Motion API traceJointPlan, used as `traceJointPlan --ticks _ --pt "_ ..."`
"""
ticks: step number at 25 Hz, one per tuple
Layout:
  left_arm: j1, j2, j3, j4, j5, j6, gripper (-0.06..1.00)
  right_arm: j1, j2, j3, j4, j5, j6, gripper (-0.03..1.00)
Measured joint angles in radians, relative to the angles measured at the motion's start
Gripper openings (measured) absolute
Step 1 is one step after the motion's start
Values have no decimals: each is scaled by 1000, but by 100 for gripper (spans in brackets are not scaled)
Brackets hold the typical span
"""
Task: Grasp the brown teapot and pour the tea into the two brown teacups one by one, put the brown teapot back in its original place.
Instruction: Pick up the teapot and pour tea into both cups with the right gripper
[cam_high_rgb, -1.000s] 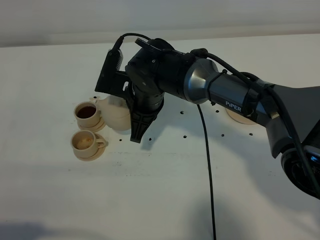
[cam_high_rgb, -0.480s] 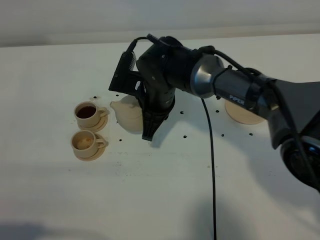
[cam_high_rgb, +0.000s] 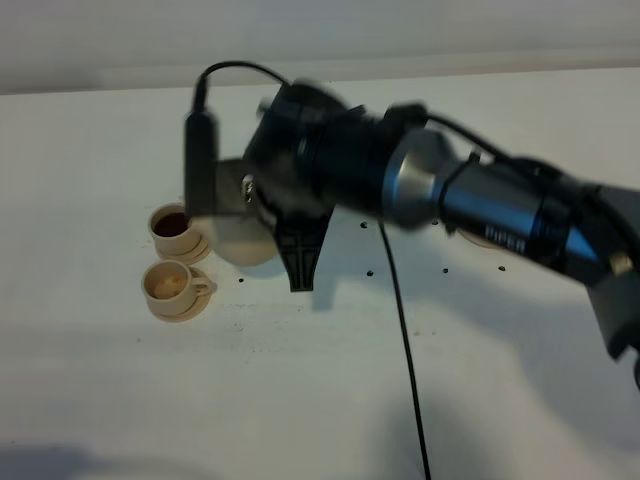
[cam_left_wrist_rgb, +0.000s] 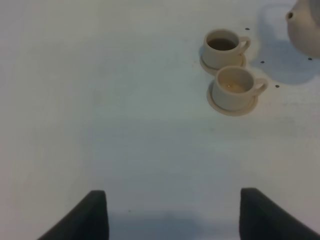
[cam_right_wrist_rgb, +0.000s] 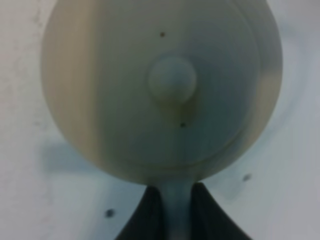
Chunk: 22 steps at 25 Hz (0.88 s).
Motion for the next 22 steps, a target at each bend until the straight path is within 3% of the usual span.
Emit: traceJointPlan --ticks 9,22 --pt "0 0 0 0 0 0 53 52 32 59 -324 -207 22 9" --pt "0 0 0 0 0 0 53 54 106 61 -533 -339 22 9"
